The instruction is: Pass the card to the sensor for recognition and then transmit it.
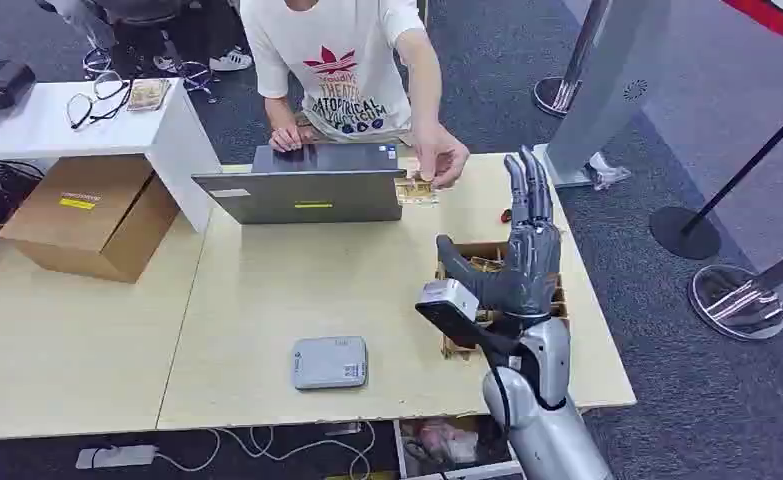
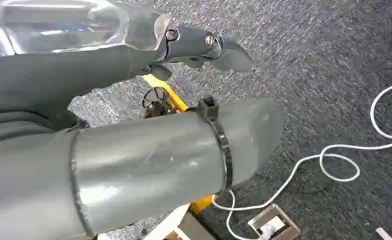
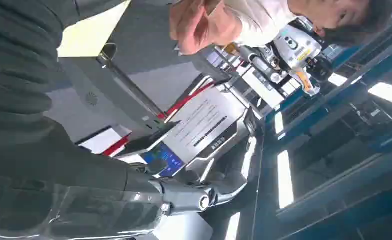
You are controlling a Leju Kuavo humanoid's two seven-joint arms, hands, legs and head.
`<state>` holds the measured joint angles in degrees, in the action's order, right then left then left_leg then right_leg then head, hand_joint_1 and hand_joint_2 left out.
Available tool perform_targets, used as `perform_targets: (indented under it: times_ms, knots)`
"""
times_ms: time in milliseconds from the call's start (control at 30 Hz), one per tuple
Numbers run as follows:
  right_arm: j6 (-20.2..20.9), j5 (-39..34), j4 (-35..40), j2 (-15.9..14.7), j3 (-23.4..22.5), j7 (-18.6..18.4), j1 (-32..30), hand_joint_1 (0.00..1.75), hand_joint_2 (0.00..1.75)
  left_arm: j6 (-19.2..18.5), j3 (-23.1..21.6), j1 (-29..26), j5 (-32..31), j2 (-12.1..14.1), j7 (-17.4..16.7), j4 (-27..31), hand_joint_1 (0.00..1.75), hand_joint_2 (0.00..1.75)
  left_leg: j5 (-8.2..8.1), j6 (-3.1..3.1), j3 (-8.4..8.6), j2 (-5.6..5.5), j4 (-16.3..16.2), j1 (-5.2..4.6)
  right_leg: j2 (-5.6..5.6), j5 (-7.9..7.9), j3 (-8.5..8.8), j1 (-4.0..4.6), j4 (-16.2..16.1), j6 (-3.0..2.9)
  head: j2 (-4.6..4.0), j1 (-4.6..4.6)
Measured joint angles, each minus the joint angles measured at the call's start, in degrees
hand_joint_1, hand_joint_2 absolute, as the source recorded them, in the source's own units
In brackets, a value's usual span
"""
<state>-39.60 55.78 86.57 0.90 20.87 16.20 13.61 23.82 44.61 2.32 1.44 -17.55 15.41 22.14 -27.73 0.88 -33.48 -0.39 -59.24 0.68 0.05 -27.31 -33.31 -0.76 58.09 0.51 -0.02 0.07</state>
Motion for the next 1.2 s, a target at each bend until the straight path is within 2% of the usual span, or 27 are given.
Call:
perform_targets:
  times_ms: [333, 500, 533, 567, 600, 633, 667, 700, 733, 800, 1000, 1100, 1200]
  knots:
    - [0.0, 8.8, -6.2, 0.0, 1.0, -1.4, 3.7, 0.00, 1.75, -0.9, -0.4, 0.2, 3.0, 0.3, -1.1, -2.0, 0.00, 0.00, 0.03, 0.03, 0.01, 0.00, 0.0, 0.01, 0.00, 0.04, 0.00, 0.01, 0.0, -0.05, 0.00, -0.02]
    - [0.0, 10.3, -10.7, -0.2, 3.2, -2.5, 5.9, 0.02, 1.75, -0.8, -0.4, 0.2, 3.7, 0.4, -1.6, -2.6, 0.00, 0.00, 0.03, 0.03, 0.01, 0.01, 0.0, 0.01, 0.01, 0.04, -0.01, 0.01, 0.0, -0.05, 0.00, -0.02]
    - [0.0, 10.4, -11.6, -0.2, 3.9, -2.8, 6.3, 0.07, 1.75, -0.7, -0.4, 0.2, 3.7, 0.4, -1.6, -2.6, 0.00, 0.00, 0.03, 0.04, 0.01, 0.00, 0.0, 0.01, 0.00, 0.04, -0.01, 0.01, 0.0, -0.05, 0.00, 0.00]
    - [0.0, 10.4, -12.4, -0.3, 4.5, -3.1, 6.8, 0.21, 1.75, -0.7, -0.5, 0.2, 3.7, 0.4, -1.6, -2.7, 0.00, 0.00, 0.03, 0.04, 0.01, 0.00, 0.0, 0.01, 0.00, 0.04, -0.01, 0.01, 0.0, -0.05, 0.00, 0.00]
    - [0.0, 10.2, -13.0, -0.3, 4.9, -3.3, 7.2, 0.47, 1.75, -0.6, -0.7, 0.2, 3.6, 0.3, -1.5, -2.7, 0.00, 0.00, 0.03, 0.04, 0.01, 0.00, 0.0, 0.01, 0.00, 0.04, -0.01, 0.01, 0.0, -0.05, 0.00, 0.00]
    - [0.0, 9.9, -13.6, -0.4, 5.4, -3.6, 7.7, 1.13, 1.75, -0.6, -0.8, 0.1, 3.5, 0.3, -1.3, -2.7, 0.00, 0.00, 0.03, 0.04, 0.01, 0.00, 0.0, 0.01, 0.01, 0.04, -0.01, 0.01, 0.0, -0.05, 0.00, -0.02]
    - [0.0, 9.4, -14.2, -0.5, 6.0, -3.8, 8.2, 1.13, 1.75, -0.6, -1.1, 0.1, 3.3, 0.3, -1.0, -2.7, 0.00, 0.00, 0.03, 0.04, 0.01, 0.00, 0.0, 0.01, 0.01, 0.04, -0.01, 0.01, 0.0, -0.05, 0.00, 0.00]
    - [0.0, 9.0, -14.7, -0.7, 6.5, -4.1, 8.5, 1.34, 1.75, -0.5, -1.3, 0.1, 3.1, 0.3, -0.8, -2.7, 0.00, 0.00, 0.03, 0.04, 0.01, 0.00, 0.0, 0.01, 0.01, 0.04, -0.01, 0.01, 0.0, -0.05, 0.00, -0.02]
    - [0.0, 8.6, -15.1, -0.8, 7.1, -4.3, 8.9, 1.43, 1.75, -0.5, -1.6, 0.1, 3.1, 0.3, -0.7, -2.7, 0.00, 0.00, 0.03, 0.04, 0.01, 0.00, 0.0, 0.01, 0.00, 0.04, -0.01, 0.01, 0.0, -0.05, 0.00, 0.00]
    - [0.0, 8.2, -15.7, -1.0, 7.9, -4.5, 9.4, 1.50, 1.75, -0.5, -1.9, 0.0, 3.0, 0.3, -0.6, -2.7, 0.00, 0.00, 0.03, 0.04, 0.01, 0.00, 0.0, 0.01, 0.00, 0.04, -0.01, 0.01, 0.0, -0.05, 0.00, 0.00]
    - [0.0, 8.2, -15.8, -1.0, 8.0, -4.6, 9.4, 1.48, 1.75, -0.5, -1.9, 0.0, 3.0, 0.3, -0.5, -2.7, 0.00, 0.00, 0.03, 0.04, 0.01, 0.00, 0.0, 0.01, 0.00, 0.04, -0.01, 0.01, 0.0, -0.05, 0.00, -0.02]
    - [0.0, 7.8, -16.6, -1.5, 9.6, -5.1, 10.2, 1.64, 1.75, -0.3, -2.7, -0.3, 2.8, 0.3, -0.5, -2.6, 0.00, 0.00, 0.03, 0.04, 0.01, 0.00, 0.0, 0.01, 0.00, 0.04, -0.01, 0.01, 0.0, -0.05, 0.00, 0.00]
    - [0.0, 7.5, -16.9, -2.4, 11.2, -6.5, 10.6, 1.62, 1.75, -0.1, -2.8, -1.2, 4.3, 0.3, -2.1, -1.2, 0.00, 0.00, 0.03, 0.04, 0.01, 0.00, 0.0, 0.01, 0.00, 0.04, -0.01, 0.01, 0.0, -0.05, 0.00, 0.02]
